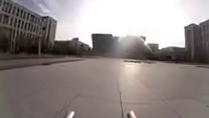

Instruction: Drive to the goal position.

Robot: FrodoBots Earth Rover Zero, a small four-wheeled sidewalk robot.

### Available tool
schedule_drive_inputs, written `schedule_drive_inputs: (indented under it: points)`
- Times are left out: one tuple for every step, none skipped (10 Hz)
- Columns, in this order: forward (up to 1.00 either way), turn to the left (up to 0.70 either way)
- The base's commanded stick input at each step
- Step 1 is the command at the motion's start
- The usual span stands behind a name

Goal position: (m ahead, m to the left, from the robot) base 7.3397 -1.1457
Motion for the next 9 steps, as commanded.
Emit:
schedule_drive_inputs:
  points:
    - [1.00,0.00]
    - [1.00,0.00]
    - [1.00,0.00]
    - [1.00,0.00]
    - [1.00,0.00]
    - [1.00,0.00]
    - [1.00,0.00]
    - [1.00,0.00]
    - [1.00,0.00]
